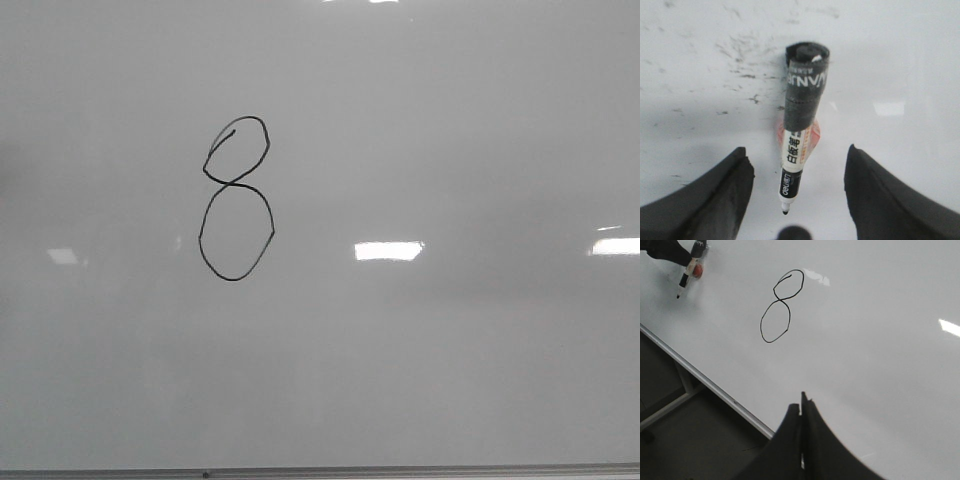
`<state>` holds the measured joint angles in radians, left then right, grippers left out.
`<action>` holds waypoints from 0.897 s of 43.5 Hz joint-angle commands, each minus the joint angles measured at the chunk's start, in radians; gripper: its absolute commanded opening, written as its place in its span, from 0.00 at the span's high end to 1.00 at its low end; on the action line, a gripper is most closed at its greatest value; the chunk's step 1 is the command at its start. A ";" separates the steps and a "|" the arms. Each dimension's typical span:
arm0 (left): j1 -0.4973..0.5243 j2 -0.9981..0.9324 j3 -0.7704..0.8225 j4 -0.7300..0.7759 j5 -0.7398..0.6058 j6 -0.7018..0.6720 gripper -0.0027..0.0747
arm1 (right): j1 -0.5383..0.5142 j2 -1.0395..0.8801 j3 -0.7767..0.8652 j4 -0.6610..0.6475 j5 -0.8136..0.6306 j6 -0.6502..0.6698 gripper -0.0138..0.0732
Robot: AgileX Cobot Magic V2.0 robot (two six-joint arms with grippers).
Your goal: Write number 8 on whiteboard
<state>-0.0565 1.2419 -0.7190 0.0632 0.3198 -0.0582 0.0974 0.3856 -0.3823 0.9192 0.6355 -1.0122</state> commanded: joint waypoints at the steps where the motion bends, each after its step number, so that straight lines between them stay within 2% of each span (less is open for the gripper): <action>1: 0.006 -0.164 0.020 0.004 -0.052 -0.010 0.44 | -0.007 0.005 -0.027 0.042 -0.050 -0.005 0.92; 6: -0.004 -0.344 0.095 0.004 -0.058 -0.010 0.44 | -0.007 0.005 -0.027 0.042 -0.050 -0.005 0.92; 12: -0.009 -0.544 0.188 -0.005 -0.045 -0.010 0.53 | -0.007 0.005 -0.027 0.042 -0.050 -0.005 0.92; 27: -0.009 -0.926 0.303 -0.014 -0.009 -0.010 0.99 | -0.007 0.005 -0.027 0.042 -0.050 -0.005 0.92; 39: -0.009 -0.985 0.303 -0.014 -0.009 -0.010 0.99 | -0.007 0.005 -0.027 0.042 -0.050 -0.005 0.92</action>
<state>-0.0565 0.2503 -0.3899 0.0562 0.3896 -0.0582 0.0974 0.3856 -0.3823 0.9192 0.6355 -1.0122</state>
